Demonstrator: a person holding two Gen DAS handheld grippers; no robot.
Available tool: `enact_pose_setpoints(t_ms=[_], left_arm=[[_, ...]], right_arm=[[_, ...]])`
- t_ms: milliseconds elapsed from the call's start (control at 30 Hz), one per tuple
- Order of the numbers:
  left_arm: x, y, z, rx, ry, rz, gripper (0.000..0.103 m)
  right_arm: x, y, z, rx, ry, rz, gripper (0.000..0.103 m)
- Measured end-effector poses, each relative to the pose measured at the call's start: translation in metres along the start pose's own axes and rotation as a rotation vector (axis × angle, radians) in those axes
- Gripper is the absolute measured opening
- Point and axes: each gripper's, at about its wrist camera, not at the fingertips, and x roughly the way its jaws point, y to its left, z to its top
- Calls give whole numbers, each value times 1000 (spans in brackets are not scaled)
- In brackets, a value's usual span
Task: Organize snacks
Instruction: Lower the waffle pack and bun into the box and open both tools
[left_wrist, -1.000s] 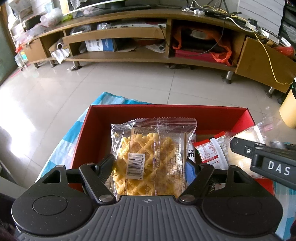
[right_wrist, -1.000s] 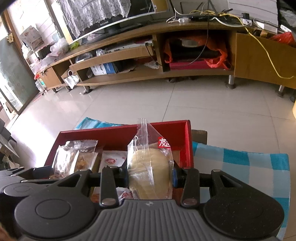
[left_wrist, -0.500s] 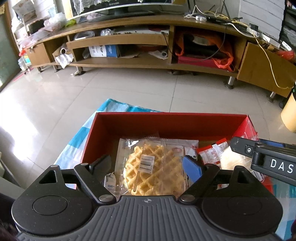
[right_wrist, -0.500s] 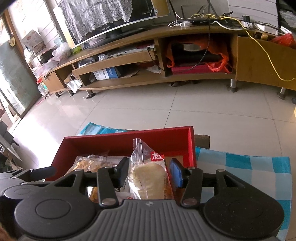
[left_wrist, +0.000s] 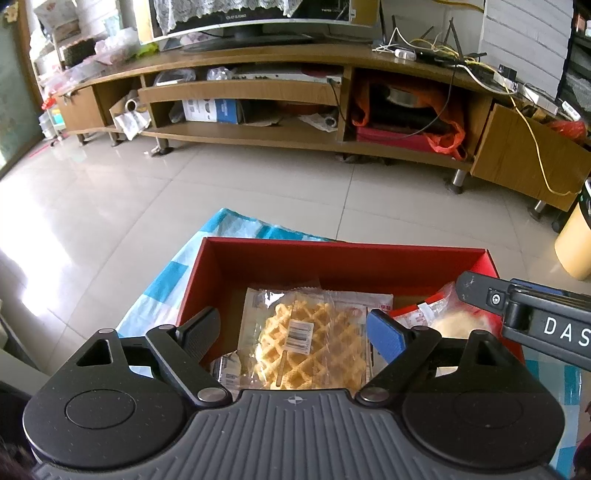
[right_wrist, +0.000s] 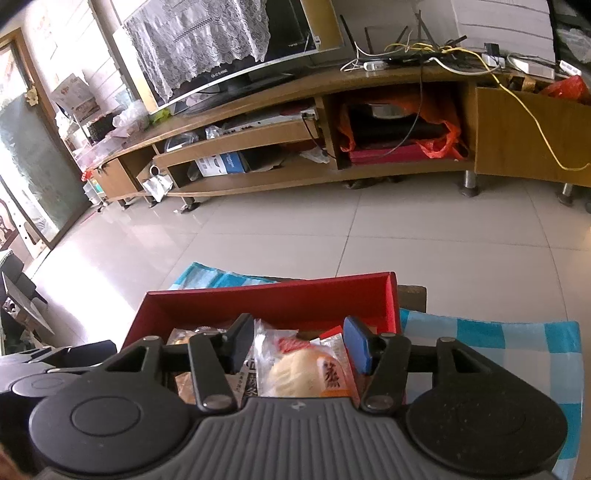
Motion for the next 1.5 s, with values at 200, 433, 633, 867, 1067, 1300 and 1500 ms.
enact_pose_setpoints(t_ms=[200,433,633,867,1067,1300,1500], left_arm=[[-4,3,0,-1,-5,4,91],[-12,8,0,-10,-16,-4,91],[-20,9,-5,-1,-18,-10,91],[-27,14,-15,13,-13,-15,91],[-33,18,-25,21,-3,-18,91],[-42,27,-41,23,22,-32,91],[-53,39,-54,3,30,-32,91]], right_arm=[[-2,4,-1,-7,4,2,54],[-6,7,-3,-14,8,-1,54],[-14,10,-8,-26,17,-12,54],[-26,10,-22,-33,39,-18,58],[-34,14,-44,-43,85,-20,58],[-38,25,-81,-79,168,-34,63],[-38,48,-108,-124,242,-2,63]])
